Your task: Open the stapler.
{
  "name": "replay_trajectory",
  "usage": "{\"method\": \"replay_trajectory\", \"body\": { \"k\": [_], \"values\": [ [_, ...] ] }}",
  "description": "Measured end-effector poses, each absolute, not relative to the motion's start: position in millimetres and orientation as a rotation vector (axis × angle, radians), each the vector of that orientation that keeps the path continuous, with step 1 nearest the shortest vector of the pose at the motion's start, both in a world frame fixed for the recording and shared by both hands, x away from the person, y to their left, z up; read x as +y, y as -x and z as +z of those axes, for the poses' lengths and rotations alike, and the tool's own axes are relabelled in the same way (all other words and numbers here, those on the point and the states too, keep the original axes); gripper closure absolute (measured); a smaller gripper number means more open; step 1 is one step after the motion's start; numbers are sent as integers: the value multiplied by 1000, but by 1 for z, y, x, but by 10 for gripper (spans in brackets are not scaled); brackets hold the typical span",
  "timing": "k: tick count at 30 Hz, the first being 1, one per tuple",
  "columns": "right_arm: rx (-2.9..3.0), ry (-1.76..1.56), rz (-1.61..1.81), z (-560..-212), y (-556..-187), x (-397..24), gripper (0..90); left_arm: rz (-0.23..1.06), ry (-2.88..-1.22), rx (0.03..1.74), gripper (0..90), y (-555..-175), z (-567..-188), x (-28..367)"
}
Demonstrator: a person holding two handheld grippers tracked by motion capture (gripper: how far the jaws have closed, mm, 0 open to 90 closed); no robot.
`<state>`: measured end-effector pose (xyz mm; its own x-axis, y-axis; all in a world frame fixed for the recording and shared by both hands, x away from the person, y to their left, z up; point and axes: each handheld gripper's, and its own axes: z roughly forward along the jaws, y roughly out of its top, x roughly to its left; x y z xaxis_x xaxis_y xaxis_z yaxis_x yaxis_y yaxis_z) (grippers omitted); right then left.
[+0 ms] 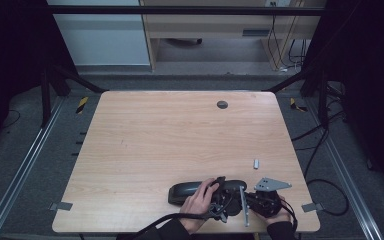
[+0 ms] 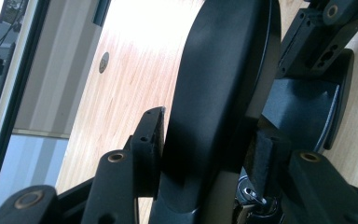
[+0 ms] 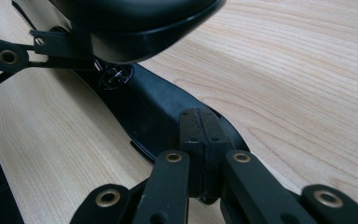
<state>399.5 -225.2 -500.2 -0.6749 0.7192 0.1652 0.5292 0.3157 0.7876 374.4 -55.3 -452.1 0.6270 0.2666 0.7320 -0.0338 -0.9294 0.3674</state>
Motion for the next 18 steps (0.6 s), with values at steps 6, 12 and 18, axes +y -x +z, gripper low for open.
{"method": "replay_trajectory", "body": {
  "k": [6, 12, 18],
  "values": [
    [2362, -1132, 1288, -500, -399, -225, 900, 1212, -2507, 186, 526, -374, -452, -55],
    [2365, -1132, 1284, -500, -399, -225, 900, 1208, -2489, 196, 528, -374, -450, -53],
    [2363, -1134, 1280, -500, -399, -224, 900, 1201, -2474, 209, 530, -374, -446, -51]
  ]
}}
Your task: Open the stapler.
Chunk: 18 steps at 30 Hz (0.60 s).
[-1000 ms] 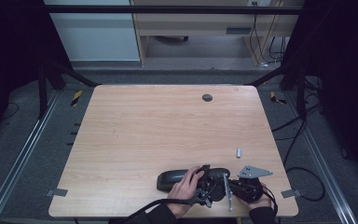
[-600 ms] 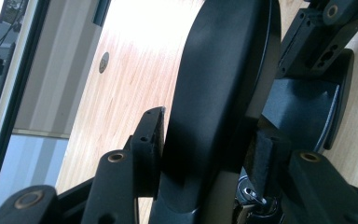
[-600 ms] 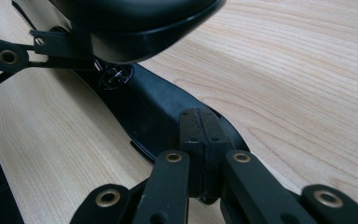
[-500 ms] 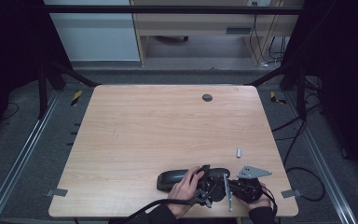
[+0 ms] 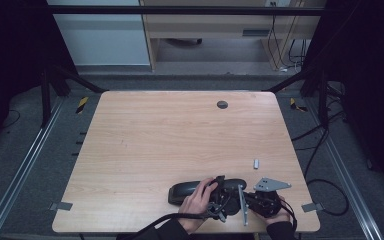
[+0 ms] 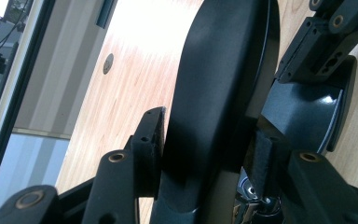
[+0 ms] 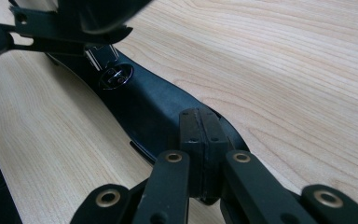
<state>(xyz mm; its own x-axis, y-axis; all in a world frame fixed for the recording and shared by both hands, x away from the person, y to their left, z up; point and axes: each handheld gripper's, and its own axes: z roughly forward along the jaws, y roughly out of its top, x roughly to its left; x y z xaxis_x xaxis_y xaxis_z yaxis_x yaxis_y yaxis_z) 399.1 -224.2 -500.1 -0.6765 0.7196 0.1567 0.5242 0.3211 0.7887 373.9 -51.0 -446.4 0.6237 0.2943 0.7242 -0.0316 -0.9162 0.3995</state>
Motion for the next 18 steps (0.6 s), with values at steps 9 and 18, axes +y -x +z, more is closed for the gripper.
{"method": "replay_trajectory", "body": {
  "k": [9, 18],
  "values": [
    [2368, -1113, 1277, -500, -399, -222, 900, 1201, -2470, 214, 534, -373, -442, -49],
    [2365, -1138, 1284, -500, -399, -223, 900, 1200, -2438, 239, 544, -372, -432, -42]
  ]
}}
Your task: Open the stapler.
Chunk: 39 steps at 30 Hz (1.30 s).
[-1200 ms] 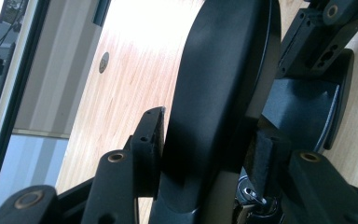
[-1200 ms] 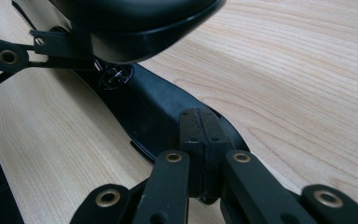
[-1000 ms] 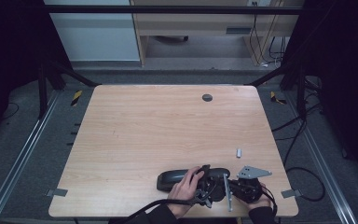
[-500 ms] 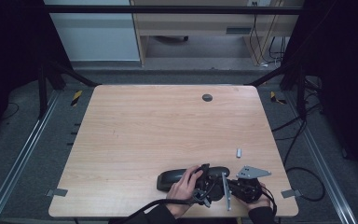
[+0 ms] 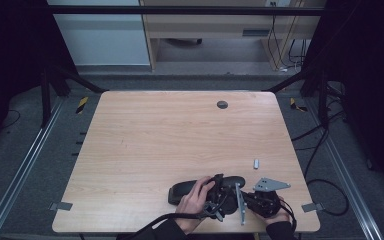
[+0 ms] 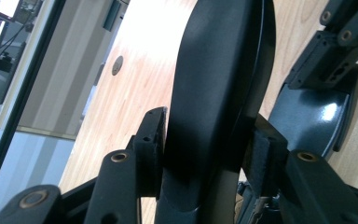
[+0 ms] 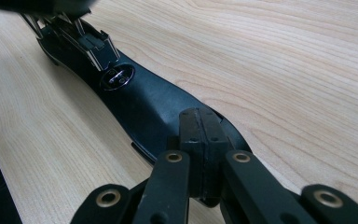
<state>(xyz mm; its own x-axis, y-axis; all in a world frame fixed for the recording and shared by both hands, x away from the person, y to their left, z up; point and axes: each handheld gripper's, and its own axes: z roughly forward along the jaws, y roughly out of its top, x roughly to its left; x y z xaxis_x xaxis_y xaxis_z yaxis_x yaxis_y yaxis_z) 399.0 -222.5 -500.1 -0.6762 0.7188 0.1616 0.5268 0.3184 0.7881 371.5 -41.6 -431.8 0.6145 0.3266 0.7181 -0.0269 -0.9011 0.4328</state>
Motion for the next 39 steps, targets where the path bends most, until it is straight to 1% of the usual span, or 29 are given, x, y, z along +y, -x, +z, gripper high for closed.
{"method": "replay_trajectory", "body": {
  "k": [39],
  "values": [
    [2360, -1146, 1273, -500, -399, -222, 900, 1143, -2265, 422, 577, -368, -395, -3]
  ]
}}
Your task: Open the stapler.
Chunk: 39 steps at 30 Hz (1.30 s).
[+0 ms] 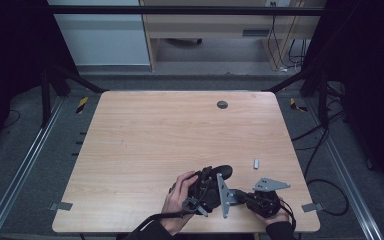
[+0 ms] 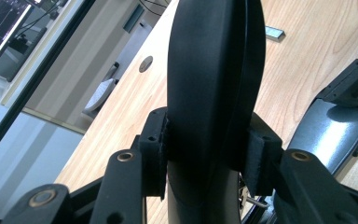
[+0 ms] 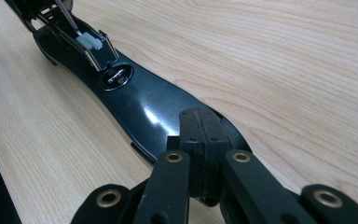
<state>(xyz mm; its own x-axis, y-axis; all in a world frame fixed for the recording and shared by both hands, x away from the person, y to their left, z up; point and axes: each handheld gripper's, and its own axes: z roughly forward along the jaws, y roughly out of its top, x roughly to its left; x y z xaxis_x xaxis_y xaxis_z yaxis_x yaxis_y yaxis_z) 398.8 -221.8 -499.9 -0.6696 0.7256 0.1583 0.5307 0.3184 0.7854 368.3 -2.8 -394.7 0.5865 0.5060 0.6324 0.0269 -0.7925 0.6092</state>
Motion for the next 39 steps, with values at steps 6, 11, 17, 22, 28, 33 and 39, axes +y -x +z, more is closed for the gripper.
{"method": "replay_trajectory", "body": {
  "k": [6, 11, 17, 22, 28, 33, 39],
  "values": [
    [2361, -1145, 1275, -500, -399, -222, 900, 1129, -2242, 456, 579, -368, -390, 4],
    [2360, -1147, 1275, -500, -399, -222, 900, 1124, -2229, 476, 580, -368, -387, 9],
    [2360, -1149, 1269, -499, -398, -221, 900, 1106, -2213, 511, 581, -368, -383, 14],
    [2357, -1144, 1266, -500, -399, -221, 900, 1090, -2192, 534, 581, -368, -381, 20],
    [2358, -1148, 1263, -499, -398, -221, 900, 1082, -2178, 553, 582, -368, -379, 24],
    [2357, -1148, 1264, -499, -398, -221, 900, 1079, -2171, 562, 582, -368, -377, 27],
    [2357, -1149, 1264, -499, -398, -221, 900, 1074, -2155, 583, 580, -367, -375, 33]
  ]
}}
